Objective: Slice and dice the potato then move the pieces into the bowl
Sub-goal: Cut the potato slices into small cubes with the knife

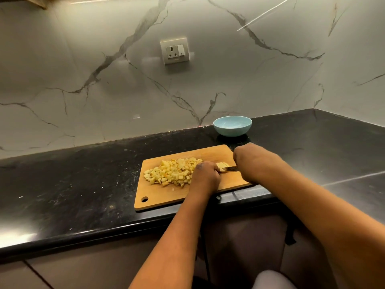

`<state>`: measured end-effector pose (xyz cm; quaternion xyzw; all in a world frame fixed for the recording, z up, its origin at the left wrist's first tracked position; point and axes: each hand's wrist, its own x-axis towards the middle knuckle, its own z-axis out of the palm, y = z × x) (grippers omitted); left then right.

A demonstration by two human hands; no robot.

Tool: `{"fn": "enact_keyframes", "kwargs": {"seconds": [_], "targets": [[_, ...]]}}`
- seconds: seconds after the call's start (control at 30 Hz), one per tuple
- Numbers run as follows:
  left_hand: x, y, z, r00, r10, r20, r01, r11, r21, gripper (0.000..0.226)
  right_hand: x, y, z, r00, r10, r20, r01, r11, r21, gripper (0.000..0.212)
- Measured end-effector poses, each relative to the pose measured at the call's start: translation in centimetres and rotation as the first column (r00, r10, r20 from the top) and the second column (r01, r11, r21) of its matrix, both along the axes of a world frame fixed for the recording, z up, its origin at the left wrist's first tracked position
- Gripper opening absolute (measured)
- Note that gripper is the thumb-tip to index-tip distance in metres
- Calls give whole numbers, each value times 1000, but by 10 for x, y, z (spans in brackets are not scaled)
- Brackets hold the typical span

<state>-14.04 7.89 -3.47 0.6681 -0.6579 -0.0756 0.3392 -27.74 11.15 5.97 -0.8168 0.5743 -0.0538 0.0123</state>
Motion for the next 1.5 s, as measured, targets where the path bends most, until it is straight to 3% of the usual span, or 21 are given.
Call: {"fn": "enact_keyframes", "kwargs": {"seconds": [0.2,0.43,1.0,1.5], "targets": [[5,4,2,996,8,-88,-8,1000,9,32,-18,4,17,998,0,-69,1,1000,17,25],[4,10,0,997,23,-75,-29,996,-82,29,-19,-8,7,988,16,154,-11,999,-34,20],[2,4,-6,999,11,31,-9,997,-71,29,7,-11,-26,996,17,83,-17,1000,7,30],[4,2,-7,1000,-7,-22,5,998,-67,27,-3,-16,-17,992,-11,123,6,999,42,30]]}}
